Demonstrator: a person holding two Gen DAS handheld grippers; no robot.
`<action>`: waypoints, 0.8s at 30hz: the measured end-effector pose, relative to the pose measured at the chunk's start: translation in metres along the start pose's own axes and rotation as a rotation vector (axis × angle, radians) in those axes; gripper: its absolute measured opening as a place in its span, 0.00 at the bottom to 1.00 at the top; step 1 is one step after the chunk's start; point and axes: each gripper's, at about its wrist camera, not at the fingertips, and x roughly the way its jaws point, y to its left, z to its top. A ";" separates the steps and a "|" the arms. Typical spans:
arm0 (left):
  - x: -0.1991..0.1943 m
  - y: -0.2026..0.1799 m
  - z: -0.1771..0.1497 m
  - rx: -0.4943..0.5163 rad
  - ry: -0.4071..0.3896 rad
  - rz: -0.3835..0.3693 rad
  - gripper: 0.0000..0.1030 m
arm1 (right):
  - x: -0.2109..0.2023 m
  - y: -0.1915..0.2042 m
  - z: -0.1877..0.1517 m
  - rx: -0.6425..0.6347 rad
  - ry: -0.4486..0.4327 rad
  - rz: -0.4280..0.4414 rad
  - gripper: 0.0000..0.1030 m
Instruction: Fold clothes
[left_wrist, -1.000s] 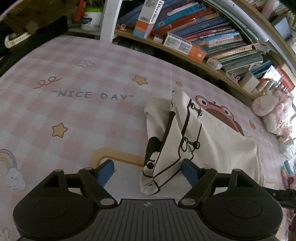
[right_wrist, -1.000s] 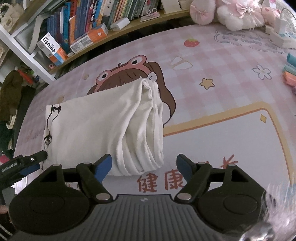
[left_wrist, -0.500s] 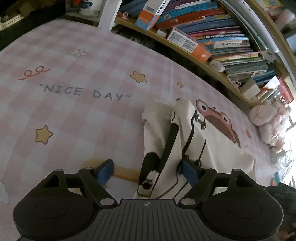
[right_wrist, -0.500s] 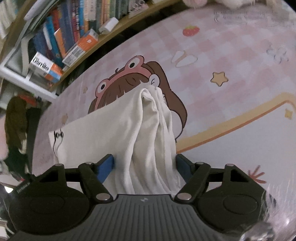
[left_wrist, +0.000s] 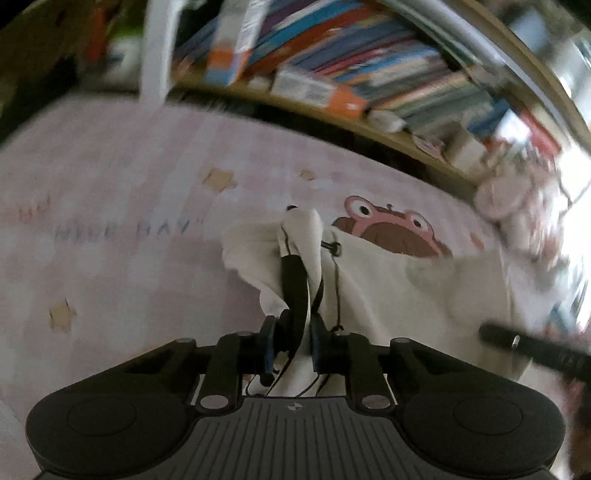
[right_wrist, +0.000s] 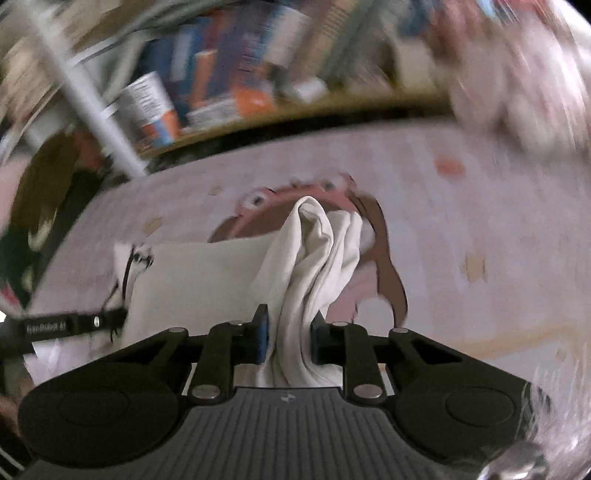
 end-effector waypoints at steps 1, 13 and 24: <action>0.002 0.003 0.001 -0.015 0.009 -0.002 0.16 | 0.000 0.003 0.000 -0.030 -0.004 -0.006 0.19; 0.029 0.050 0.004 -0.284 0.091 -0.146 0.47 | 0.028 -0.053 -0.010 0.316 0.126 0.070 0.44; 0.023 0.035 0.002 -0.262 0.063 -0.160 0.20 | 0.028 -0.047 -0.005 0.271 0.089 0.118 0.20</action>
